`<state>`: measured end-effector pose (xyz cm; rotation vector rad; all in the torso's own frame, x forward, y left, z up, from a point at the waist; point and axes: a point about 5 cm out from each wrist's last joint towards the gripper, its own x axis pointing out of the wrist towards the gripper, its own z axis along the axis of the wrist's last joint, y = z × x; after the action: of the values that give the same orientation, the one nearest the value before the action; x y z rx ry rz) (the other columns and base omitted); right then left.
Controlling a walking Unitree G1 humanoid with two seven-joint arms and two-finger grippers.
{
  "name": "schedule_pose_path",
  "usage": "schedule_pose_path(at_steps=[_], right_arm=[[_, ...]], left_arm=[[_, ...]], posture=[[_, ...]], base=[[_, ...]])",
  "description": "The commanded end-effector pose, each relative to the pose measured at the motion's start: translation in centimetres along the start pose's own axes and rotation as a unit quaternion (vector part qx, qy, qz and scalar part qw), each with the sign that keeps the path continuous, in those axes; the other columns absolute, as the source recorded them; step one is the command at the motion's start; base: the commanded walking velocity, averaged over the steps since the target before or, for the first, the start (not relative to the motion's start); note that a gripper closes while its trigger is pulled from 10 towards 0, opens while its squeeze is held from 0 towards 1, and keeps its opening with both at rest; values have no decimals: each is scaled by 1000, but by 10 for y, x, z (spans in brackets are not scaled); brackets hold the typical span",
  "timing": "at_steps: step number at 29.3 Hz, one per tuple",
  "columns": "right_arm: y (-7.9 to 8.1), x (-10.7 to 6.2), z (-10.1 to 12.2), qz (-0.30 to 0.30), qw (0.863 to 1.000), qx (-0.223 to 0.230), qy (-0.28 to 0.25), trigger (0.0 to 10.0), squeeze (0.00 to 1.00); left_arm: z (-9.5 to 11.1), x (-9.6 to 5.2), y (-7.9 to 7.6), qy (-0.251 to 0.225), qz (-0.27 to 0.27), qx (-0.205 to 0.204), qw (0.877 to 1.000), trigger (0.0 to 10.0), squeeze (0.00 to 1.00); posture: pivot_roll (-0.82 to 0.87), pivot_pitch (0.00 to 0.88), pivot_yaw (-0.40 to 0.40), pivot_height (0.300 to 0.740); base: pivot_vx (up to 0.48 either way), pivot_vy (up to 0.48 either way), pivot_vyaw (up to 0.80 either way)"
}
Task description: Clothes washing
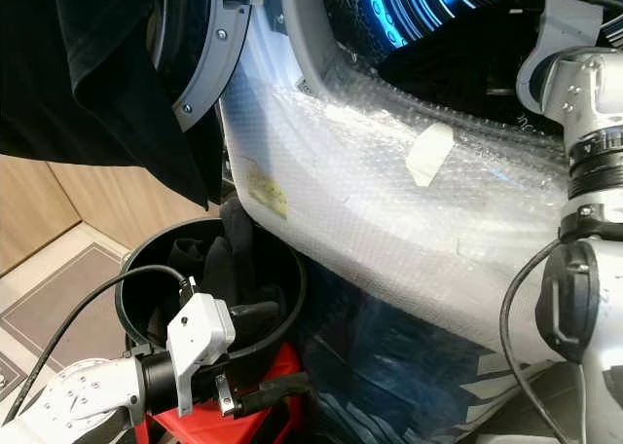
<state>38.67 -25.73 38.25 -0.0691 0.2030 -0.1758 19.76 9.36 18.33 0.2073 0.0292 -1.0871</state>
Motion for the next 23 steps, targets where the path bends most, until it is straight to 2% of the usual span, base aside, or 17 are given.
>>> schedule_pose_path(at_steps=[1,2,4,14,19,23], right_arm=[[-9,-3,0,-17,1000,5,1,10000,1000],[-8,-15,5,4,999,-15,-44,10000,0],[10,-46,0,42,989,-8,-142,10000,0],[11,-48,-1,41,988,-1,-146,10000,0],[20,-72,-7,56,981,-15,-183,10000,0],[20,-73,-7,57,981,-15,-183,10000,0]], left_arm=[[2,1,-3,-4,-12,-2,1000,10000,0],[2,2,-1,-4,-19,1,1000,10000,0],[3,2,2,-3,-29,4,1000,10000,0],[4,2,2,-3,-30,4,1000,10000,0],[5,4,6,-5,-35,4,999,10000,0],[4,4,6,-5,-35,4,999,10000,0]], posture=[[4,89,-81,740],[-35,99,-41,740],[-41,125,-20,740],[-41,125,-20,740],[-53,130,-11,740],[-52,130,-12,740]], base=[[0,0,0],[0,0,0],[0,0,0],[0,0,0],[0,0,0],[0,0,0]])
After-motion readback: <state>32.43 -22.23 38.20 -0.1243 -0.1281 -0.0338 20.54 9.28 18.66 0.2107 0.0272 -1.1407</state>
